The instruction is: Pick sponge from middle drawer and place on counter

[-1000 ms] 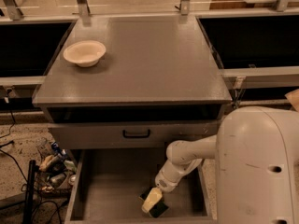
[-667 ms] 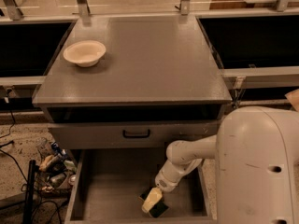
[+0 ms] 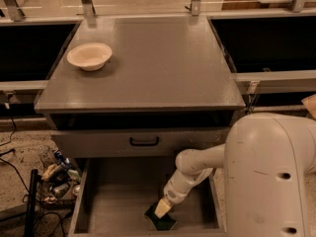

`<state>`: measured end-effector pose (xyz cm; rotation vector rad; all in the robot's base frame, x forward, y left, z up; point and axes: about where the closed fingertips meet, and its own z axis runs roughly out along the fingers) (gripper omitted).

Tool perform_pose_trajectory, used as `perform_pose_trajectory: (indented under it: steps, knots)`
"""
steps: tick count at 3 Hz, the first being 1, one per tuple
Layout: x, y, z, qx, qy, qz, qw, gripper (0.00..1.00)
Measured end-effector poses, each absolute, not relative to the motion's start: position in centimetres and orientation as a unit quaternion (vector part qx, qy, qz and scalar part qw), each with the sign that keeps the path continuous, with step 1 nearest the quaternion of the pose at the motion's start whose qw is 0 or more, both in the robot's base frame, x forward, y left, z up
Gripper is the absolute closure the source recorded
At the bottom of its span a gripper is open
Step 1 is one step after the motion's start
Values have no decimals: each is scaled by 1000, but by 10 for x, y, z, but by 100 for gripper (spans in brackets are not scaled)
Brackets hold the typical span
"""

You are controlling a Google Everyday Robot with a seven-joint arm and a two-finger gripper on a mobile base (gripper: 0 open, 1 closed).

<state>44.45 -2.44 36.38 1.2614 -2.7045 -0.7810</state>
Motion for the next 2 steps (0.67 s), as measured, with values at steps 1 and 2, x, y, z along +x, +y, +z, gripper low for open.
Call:
perform_pose_trajectory:
  steps: [1,2]
  knots:
    - [445,-25,358,399,-879,-260,33,80]
    - [446,-25,357,399,-879,-260,33,100]
